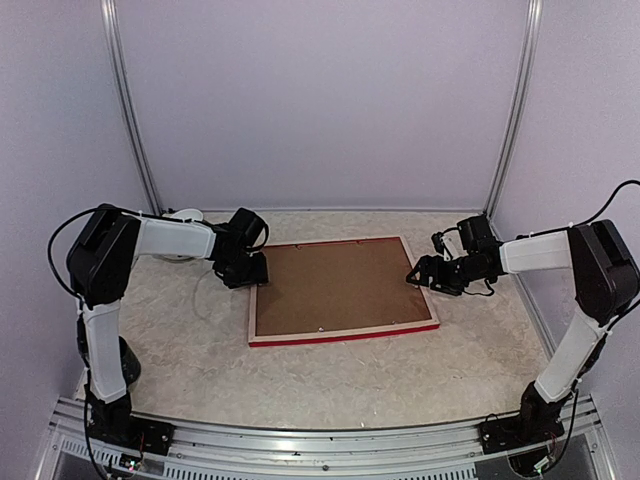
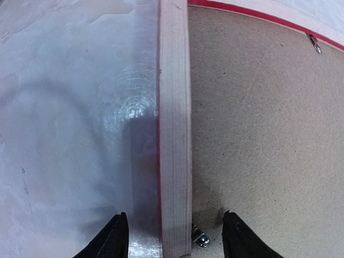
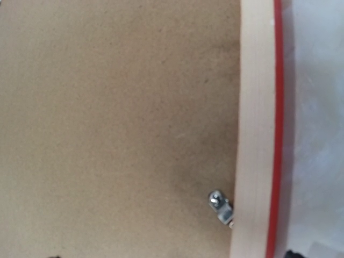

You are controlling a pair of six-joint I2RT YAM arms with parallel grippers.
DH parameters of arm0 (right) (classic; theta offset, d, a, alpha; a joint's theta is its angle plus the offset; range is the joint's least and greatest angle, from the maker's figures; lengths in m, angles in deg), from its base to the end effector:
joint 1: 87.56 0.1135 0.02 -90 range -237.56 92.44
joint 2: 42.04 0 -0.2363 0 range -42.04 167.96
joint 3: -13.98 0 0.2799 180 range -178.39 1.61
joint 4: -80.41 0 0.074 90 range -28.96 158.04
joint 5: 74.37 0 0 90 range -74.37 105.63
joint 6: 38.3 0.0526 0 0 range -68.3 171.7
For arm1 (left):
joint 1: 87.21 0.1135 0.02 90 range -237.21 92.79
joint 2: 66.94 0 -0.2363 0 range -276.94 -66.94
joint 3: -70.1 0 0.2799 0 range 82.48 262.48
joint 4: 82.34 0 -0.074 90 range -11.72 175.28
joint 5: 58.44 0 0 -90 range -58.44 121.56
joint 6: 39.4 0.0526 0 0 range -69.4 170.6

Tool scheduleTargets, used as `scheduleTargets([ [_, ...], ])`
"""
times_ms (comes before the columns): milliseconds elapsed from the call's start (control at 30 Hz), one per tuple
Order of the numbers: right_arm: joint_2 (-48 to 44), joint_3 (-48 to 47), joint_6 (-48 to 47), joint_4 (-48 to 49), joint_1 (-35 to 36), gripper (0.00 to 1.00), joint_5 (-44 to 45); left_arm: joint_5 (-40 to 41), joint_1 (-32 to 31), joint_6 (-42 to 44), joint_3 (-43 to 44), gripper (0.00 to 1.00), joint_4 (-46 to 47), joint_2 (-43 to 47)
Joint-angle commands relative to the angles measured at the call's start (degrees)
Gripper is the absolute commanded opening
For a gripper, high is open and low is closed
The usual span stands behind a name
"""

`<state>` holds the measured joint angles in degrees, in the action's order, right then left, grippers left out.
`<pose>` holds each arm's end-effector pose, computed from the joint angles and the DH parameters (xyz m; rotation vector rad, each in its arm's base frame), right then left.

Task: Put the photo into the frame
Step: Press the fastener onto the backboard.

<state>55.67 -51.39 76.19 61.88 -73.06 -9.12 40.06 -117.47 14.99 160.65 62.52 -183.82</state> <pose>0.3479 0.1127 0.1035 0.0236 2.5252 0.8193 0.3821 -0.2139 0.0894 -0.1729 2.6327 -0.2001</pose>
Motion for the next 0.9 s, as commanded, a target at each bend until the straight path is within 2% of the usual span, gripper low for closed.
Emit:
scheduleTargets([
  [0,-1.1,-1.0,-0.3,-0.7,0.4,0.90,0.9,3.3,-0.1,1.6,2.1,0.64,-1.7,3.7],
  [267,-3.7,-1.0,-0.3,-3.0,0.4,0.92,3.6,9.3,-3.9,10.4,3.8,0.98,-1.6,9.9],
  [333,-4.4,-0.8,-0.2,-3.2,0.4,0.93,4.1,12.4,-6.4,13.8,4.2,0.99,-1.3,10.8],
  [433,-5.4,-0.6,-0.3,-3.5,0.4,0.98,4.9,13.0,-8.6,17.7,5.6,0.99,-0.8,11.2],
  [733,-9.0,0.3,-1.3,-5.1,0.4,0.99,8.2,-2.1,-15.9,35.1,4.5,0.99,7.2,12.9],
  [867,-9.3,0.3,-1.3,-5.3,0.3,0.99,7.9,-4.5,-19.6,41.8,5.7,0.99,6.8,11.9],
])
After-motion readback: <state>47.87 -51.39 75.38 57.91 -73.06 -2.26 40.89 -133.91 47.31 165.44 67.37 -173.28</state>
